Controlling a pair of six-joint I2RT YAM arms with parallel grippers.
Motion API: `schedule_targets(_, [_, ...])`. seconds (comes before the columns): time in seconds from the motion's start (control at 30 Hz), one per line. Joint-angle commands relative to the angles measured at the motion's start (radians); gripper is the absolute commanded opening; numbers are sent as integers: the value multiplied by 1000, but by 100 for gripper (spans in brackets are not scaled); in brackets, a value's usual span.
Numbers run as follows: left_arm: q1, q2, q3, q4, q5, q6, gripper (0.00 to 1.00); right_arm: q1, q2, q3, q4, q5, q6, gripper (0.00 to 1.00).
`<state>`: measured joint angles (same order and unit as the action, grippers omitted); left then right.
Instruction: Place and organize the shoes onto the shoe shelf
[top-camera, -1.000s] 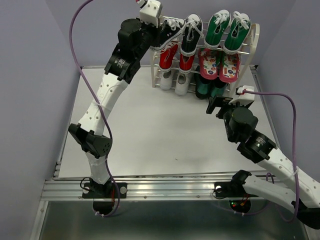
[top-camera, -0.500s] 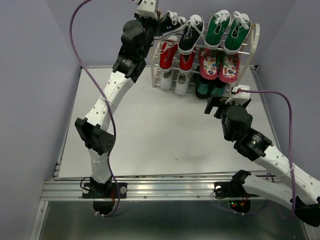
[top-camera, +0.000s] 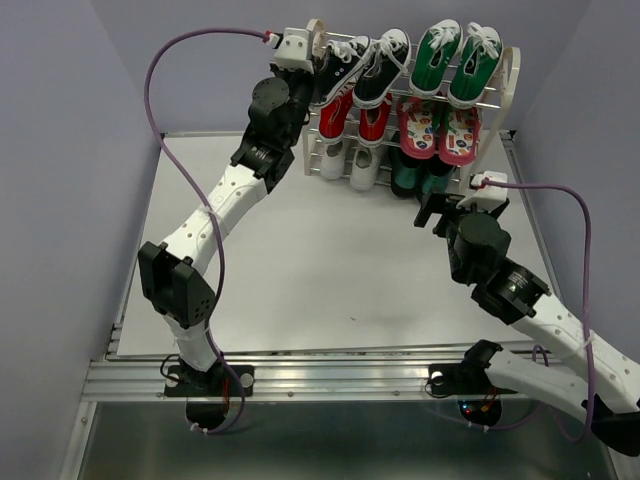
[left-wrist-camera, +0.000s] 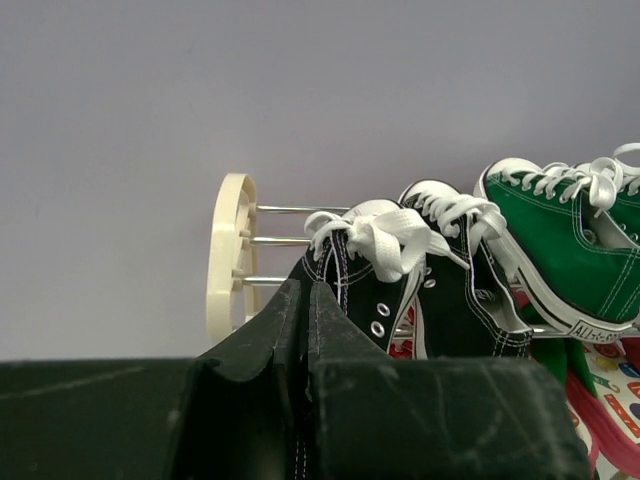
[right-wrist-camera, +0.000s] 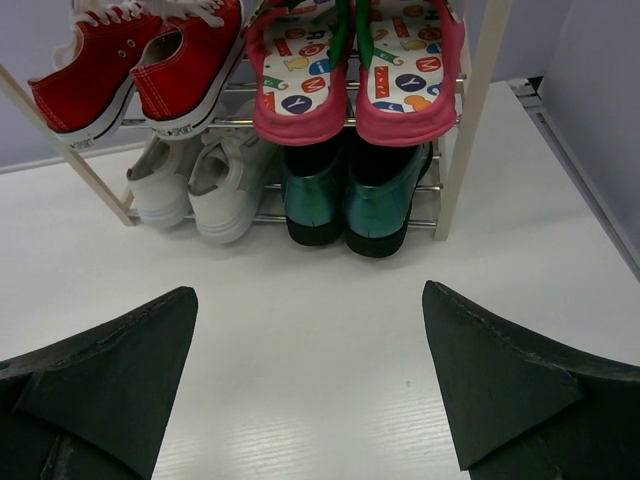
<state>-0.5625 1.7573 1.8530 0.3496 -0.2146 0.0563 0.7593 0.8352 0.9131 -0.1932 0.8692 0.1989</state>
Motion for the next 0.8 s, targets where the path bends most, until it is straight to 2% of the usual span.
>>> schedule_targets(0.0, [-28,-56,-69,150,18,-50,0,0,-34,0,24,50,0,100])
schedule_targets(0.1, [-51,-71,-133,181,-17,-71,0,0,-45,-13,24,54,8,100])
schedule_targets(0.23, [-89,-82,-239,311,-97,-79,0,0,-51,-25,26,60,13,100])
schedule_targets(0.37, [-100,-61,-264,400,-103,-76,0,0,-45,-31,24,68,11,100])
schedule_targets(0.57, [-105,13,-192,454,-163,-61,0,0,-39,-33,26,76,10,100])
schedule_targets(0.77, [-100,83,-26,459,-164,54,0,0,-36,-28,26,97,-7,100])
